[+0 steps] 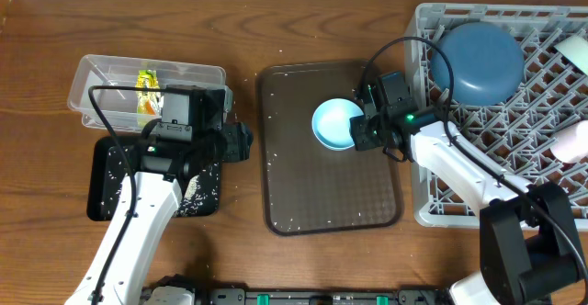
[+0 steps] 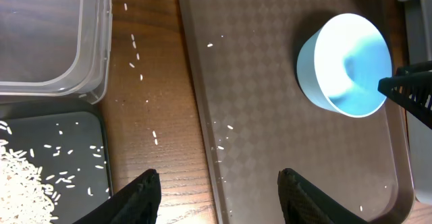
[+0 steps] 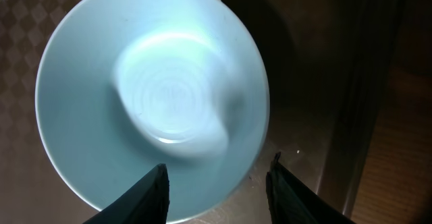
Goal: Sort waste into correct bins and load items into the dishwasher rack
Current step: 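Reach the right gripper to the white bowl on the brown tray and grasp its rim, then lift and carry the white bowl with the right gripper into the rack's right side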
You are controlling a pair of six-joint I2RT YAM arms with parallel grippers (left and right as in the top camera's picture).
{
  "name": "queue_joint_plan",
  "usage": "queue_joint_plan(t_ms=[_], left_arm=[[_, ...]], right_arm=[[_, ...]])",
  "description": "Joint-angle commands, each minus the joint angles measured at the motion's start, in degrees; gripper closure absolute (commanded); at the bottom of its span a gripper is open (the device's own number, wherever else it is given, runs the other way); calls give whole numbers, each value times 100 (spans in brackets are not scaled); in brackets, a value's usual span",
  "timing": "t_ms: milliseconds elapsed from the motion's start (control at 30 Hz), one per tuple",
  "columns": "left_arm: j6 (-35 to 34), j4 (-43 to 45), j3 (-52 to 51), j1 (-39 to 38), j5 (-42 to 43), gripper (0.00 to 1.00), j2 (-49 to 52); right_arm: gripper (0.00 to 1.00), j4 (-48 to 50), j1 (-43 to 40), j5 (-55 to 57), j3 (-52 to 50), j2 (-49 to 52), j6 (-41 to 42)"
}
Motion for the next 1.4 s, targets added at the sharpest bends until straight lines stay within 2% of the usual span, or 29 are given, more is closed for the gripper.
queue_joint_plan(t_ms=[0,167,400,500,567,633,733,833,967,1167,1367], left_arm=[[13,-13,57,24,-35,42,-24],[13,-13,57,24,-33,42,-24],[13,-13,57,24,-33,42,-24],[13,-13,57,24,-33,42,-24],[13,-13,57,24,-33,42,-24],[13,-13,57,24,-33,42,-24],[13,-13,57,24,-35,42,-24],[13,-13,57,24,-35,42,-24],[13,-13,57,24,-35,41,-24],[13,-7,57,24,-35,42,-24],[13,15,57,24,-35,41,-24]], right_arm=[[55,24,17,39,-22,52,-42],[56,22,15,498,-28,57,221],[58,28,17,535,-28,299,352],[67,44,17,535,-28,468,413],[80,76,17,538,-28,503,413],[87,162,15,540,-24,490,413],[90,308,0,542,0,446,411],[99,297,-61,686,111,352,409],[99,260,-223,1143,317,55,376],[99,376,-662,2072,625,-688,-157],[99,1416,-1434,3244,662,-1314,-1268]])
